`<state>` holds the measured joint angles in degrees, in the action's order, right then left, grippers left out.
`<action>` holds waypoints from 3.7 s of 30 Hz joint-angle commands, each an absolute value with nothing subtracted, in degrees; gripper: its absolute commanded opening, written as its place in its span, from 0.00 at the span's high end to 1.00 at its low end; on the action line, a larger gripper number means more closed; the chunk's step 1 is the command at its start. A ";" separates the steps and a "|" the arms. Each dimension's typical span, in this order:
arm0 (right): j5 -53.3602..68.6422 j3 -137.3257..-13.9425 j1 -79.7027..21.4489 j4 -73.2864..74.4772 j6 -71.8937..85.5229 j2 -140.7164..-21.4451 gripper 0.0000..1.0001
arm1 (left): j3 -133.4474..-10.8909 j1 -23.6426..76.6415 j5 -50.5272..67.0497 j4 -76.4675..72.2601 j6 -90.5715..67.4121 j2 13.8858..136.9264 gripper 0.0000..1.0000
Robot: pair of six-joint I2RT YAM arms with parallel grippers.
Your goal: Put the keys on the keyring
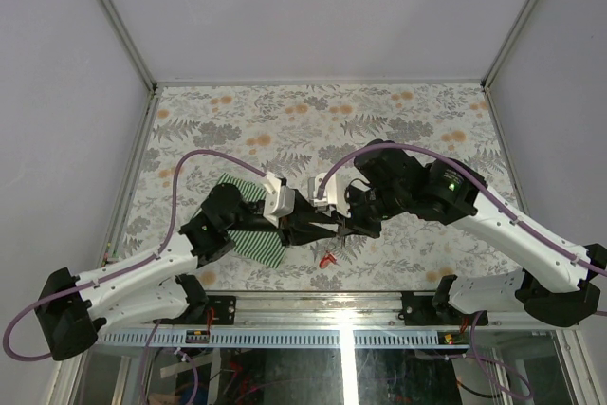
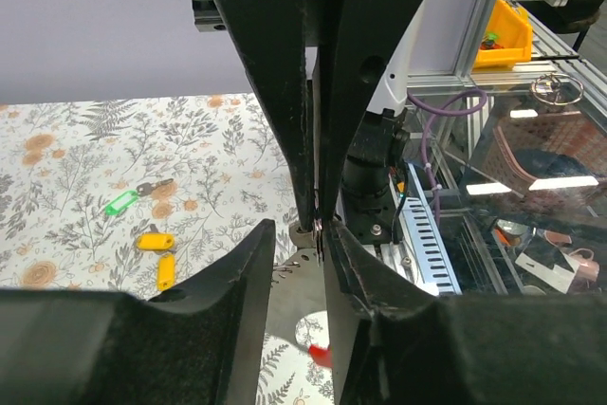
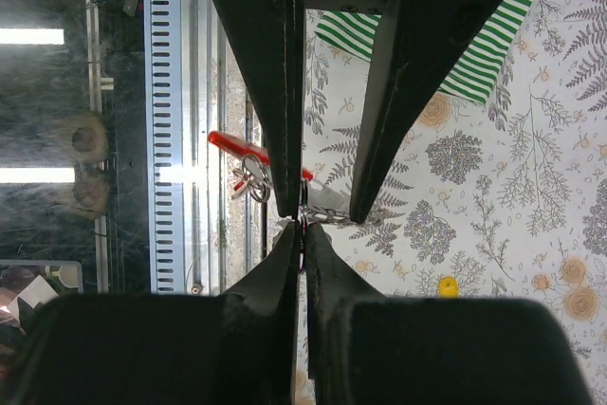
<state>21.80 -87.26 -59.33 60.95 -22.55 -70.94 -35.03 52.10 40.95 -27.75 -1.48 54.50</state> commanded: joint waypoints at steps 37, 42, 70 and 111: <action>1.71 -46.21 -59.64 -9.05 29.69 -40.08 0.52 | -24.97 52.41 25.27 -51.73 -8.53 47.25 1.00; -3.74 -41.53 -59.62 -11.83 39.27 -36.83 0.52 | -24.23 52.44 24.95 -52.78 -8.61 45.90 1.00; 1.93 -37.18 -59.65 -17.89 47.47 -38.11 0.64 | -24.49 52.40 25.01 -53.60 -8.53 45.26 1.00; 1.72 -39.33 -59.68 -10.39 46.20 -36.92 1.00 | -24.88 52.39 24.38 -52.50 -7.30 44.93 1.00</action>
<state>2.48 -36.69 -59.37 -11.03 47.37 -37.43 -24.51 52.14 25.91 -47.92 -8.32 46.15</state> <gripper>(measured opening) 0.009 0.015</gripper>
